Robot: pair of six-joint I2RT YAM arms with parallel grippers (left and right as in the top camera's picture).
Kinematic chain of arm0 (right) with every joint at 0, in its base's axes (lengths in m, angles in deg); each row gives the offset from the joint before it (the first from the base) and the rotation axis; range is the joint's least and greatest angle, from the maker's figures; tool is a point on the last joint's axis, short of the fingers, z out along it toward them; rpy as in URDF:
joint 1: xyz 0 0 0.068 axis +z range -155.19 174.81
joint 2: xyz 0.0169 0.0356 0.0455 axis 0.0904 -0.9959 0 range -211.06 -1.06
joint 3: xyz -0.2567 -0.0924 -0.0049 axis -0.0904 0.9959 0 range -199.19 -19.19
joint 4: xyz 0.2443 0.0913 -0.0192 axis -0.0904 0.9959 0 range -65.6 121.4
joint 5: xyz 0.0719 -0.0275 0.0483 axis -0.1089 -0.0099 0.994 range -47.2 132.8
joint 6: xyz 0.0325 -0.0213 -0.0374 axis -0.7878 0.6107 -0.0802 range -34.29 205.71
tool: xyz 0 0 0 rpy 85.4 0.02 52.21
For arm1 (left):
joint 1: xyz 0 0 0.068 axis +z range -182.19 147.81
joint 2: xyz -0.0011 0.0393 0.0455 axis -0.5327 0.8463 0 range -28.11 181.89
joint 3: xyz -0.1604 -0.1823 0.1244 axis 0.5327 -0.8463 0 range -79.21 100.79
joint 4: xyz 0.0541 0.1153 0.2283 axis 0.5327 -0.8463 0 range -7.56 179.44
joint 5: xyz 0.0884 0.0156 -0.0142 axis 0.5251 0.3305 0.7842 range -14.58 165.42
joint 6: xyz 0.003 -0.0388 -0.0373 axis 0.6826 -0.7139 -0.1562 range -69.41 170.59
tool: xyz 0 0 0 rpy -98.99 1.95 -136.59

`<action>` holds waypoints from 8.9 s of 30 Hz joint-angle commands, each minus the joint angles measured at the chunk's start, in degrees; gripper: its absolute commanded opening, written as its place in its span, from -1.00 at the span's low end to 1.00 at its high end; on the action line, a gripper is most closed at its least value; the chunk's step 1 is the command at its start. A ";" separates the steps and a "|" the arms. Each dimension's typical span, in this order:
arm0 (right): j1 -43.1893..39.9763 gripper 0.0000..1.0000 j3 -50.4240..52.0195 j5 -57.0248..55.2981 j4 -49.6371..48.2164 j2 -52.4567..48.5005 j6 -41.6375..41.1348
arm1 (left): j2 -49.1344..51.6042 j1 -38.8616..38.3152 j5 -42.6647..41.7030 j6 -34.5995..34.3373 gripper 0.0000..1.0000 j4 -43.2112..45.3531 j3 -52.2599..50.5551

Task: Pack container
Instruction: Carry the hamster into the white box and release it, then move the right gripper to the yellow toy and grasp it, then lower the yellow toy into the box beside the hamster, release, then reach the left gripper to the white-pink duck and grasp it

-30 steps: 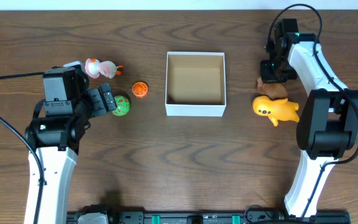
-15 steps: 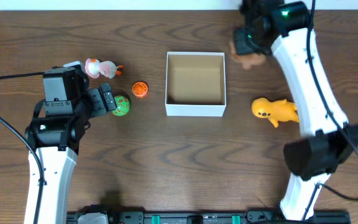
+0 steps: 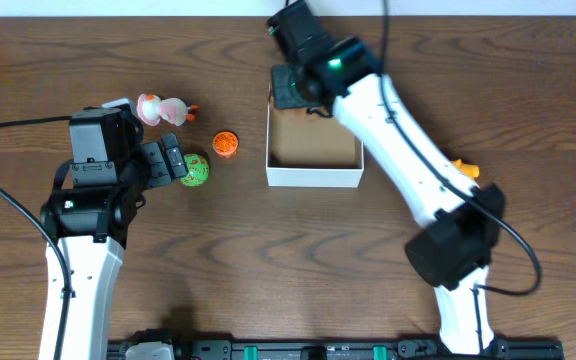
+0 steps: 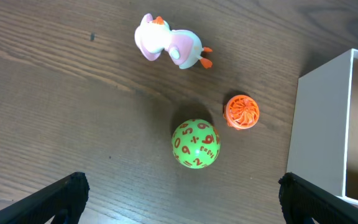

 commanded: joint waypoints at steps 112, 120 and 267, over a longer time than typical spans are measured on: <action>-26.62 0.66 59.87 -1.14 -12.94 26.18 11.96 | -0.07 0.35 0.66 1.16 0.96 0.00 1.22; -26.62 0.43 59.87 -3.89 -17.07 19.63 11.02 | -0.09 0.35 0.66 1.16 0.96 0.00 1.22; -43.82 0.98 39.74 24.79 4.11 30.49 17.31 | 35.67 0.22 -4.09 11.23 0.94 -3.04 23.08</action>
